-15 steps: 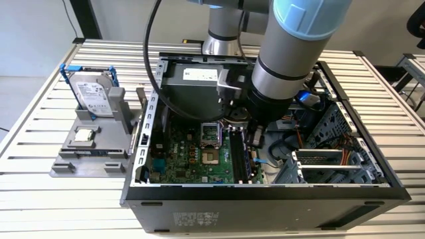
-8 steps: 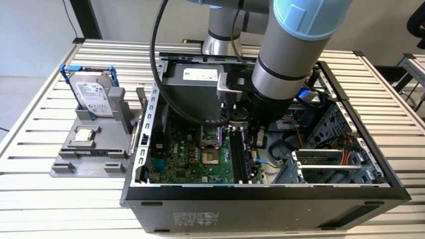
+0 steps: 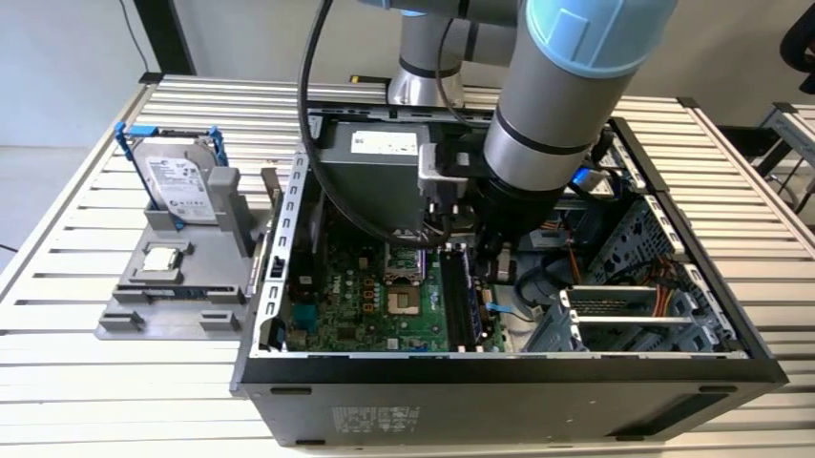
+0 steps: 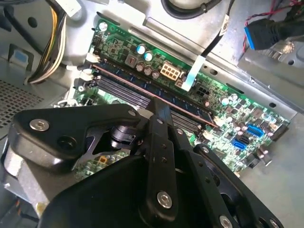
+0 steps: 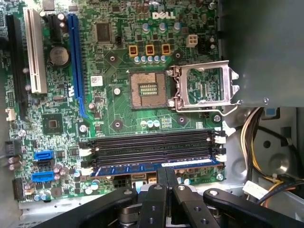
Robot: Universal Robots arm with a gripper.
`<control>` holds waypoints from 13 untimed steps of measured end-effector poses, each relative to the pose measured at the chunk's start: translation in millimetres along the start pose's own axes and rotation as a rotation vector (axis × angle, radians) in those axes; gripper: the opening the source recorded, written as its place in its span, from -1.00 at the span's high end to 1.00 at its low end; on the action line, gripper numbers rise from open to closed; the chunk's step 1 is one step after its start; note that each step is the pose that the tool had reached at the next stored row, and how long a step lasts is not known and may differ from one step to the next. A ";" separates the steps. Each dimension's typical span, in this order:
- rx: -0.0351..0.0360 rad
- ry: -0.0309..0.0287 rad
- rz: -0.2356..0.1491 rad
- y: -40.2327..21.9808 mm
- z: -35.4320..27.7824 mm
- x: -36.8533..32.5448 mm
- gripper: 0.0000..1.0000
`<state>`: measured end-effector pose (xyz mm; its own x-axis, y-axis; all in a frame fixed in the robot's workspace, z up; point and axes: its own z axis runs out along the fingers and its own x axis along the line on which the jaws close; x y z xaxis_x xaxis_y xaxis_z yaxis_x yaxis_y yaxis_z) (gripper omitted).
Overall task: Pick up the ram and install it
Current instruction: 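Press down the ram until it locks into place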
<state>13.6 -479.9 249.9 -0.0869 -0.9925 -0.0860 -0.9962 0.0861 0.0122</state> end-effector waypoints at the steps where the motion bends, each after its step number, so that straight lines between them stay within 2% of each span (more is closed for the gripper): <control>1: 0.0005 0.0000 -0.004 -0.1 0.0 0.0 1.00; 5: 0.0032 -0.0004 -0.015 -0.1 0.3 0.0 1.00; 13: 0.0035 -0.0009 -0.016 -0.1 1.7 0.0 1.00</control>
<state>13.7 -479.8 248.2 -0.0713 -0.9936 -0.0870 -0.9975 0.0709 0.0074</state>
